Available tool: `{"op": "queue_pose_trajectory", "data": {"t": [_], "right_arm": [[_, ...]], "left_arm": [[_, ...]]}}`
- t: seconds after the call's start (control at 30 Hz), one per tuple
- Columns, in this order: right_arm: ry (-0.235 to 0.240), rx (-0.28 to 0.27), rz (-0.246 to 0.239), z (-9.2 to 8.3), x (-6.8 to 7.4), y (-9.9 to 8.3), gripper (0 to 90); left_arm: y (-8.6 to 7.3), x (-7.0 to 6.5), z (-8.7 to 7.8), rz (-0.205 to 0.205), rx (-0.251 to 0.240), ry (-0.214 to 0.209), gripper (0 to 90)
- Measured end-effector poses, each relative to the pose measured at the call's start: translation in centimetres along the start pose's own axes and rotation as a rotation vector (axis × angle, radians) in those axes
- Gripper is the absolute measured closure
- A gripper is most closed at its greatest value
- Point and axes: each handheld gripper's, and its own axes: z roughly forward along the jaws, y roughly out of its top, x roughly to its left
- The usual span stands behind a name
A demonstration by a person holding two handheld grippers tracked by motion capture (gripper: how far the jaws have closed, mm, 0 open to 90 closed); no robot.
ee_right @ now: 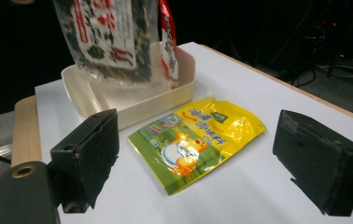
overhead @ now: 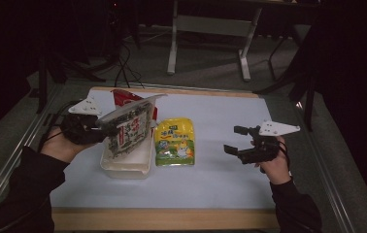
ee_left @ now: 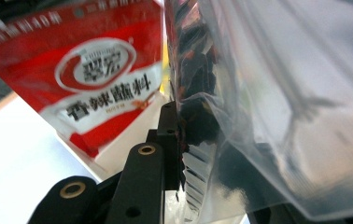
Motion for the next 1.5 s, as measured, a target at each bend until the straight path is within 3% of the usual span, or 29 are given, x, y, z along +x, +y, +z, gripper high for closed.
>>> {"op": "queue_pose_trajectory", "data": {"t": [0.2, 0.43, 0.5, 0.6, 0.63, 0.73, 0.8, 1.0, 1.23, 1.37, 1.5], "right_arm": [[-0.005, 0.003, -0.004, -0.1, 0.0, 0.0, 14.3], [0.000, 0.008, -0.001, 0.1, 0.0, -0.3, 14.3], [0.004, 0.015, 0.000, 0.2, 0.1, -0.4, 14.3], [0.005, 0.023, -0.002, 0.3, 0.1, -0.4, 14.3], [0.005, 0.023, -0.003, 0.3, 0.2, -0.5, 14.3], [0.010, 0.023, -0.002, 0.4, 0.2, -0.5, 14.3], [0.011, 0.030, -0.006, 0.5, 0.3, -0.6, 14.3], [0.014, 0.036, -0.011, 0.7, 0.4, -0.5, 14.3], [0.015, 0.047, -0.011, 0.8, 0.4, -0.7, 14.3], [0.011, 0.044, -0.010, 0.7, 0.3, -0.8, 14.3], [0.008, 0.041, -0.017, 0.8, 0.4, -0.9, 14.3]], "left_arm": [[-0.4, 0.6, 0.7, -0.006, 0.002, -0.006, 76.5], [-2.6, 1.4, 1.3, -0.068, -0.104, -0.016, 76.7], [-3.3, 1.5, 1.6, -0.078, -0.115, -0.016, 76.7], [-4.6, 1.8, 3.1, -0.080, -0.072, -0.024, 76.7], [-5.2, 2.0, 3.2, -0.106, -0.108, -0.035, 76.7], [-6.7, 2.9, 3.0, -0.168, -0.158, -0.036, 76.5], [-7.0, 2.9, 2.9, -0.147, -0.180, -0.044, 76.2], [-6.7, 2.5, 3.0, -0.133, -0.182, -0.026, 74.5], [-7.3, 2.4, 3.0, -0.165, -0.214, -0.002, 67.8], [-7.3, 2.1, 2.9, -0.162, -0.212, 0.017, 60.0], [-7.6, 2.1, 2.6, -0.172, -0.243, 0.025, 52.9]]}}
